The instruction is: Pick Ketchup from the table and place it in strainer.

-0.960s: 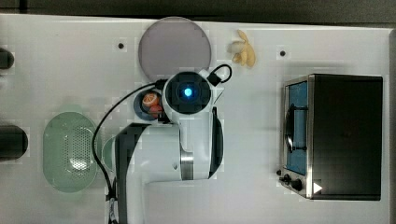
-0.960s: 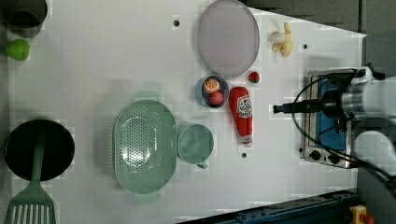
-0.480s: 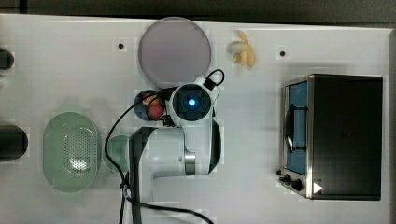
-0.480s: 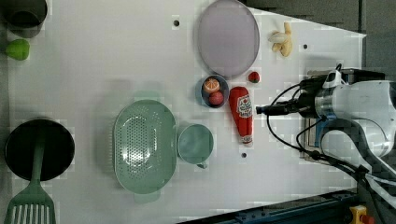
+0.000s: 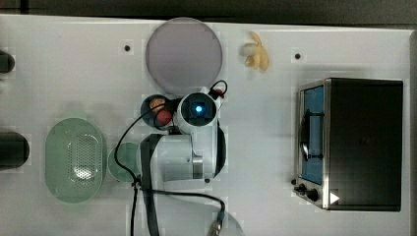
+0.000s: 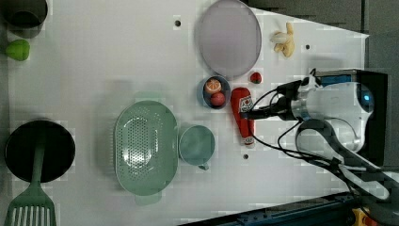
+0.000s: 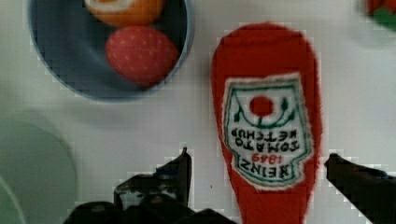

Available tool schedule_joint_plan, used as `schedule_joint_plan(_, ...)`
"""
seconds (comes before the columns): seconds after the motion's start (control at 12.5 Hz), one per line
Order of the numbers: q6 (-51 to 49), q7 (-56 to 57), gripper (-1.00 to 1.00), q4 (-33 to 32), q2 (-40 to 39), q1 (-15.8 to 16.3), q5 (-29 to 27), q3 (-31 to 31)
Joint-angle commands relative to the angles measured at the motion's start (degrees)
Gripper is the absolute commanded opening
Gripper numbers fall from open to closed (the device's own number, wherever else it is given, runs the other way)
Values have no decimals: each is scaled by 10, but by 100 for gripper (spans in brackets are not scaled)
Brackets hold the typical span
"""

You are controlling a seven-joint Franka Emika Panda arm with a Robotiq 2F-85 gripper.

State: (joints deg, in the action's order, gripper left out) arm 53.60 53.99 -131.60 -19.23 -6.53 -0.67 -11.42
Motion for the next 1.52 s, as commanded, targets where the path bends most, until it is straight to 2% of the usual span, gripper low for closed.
schedule_joint_plan(0.08,43,24,100,-1,-25,0,2,7)
schedule_joint_plan(0.24,74,24,100,-2,-48,-1,2,8)
schedule_joint_plan(0.32,75,24,93,-1,-55,0,2,7)
schedule_joint_plan(0.56,74,22,21,1,-51,0,2,7)
schedule_joint_plan(0.8,70,19,21,4,-20,0,2,6)
schedule_joint_plan(0.96,33,15,21,13,29,0,2,6)
schedule_joint_plan(1.28,-157,13,21,60,158,3,1,-15)
schedule_joint_plan(1.52,-249,-6,21,106,207,10,0,-52)
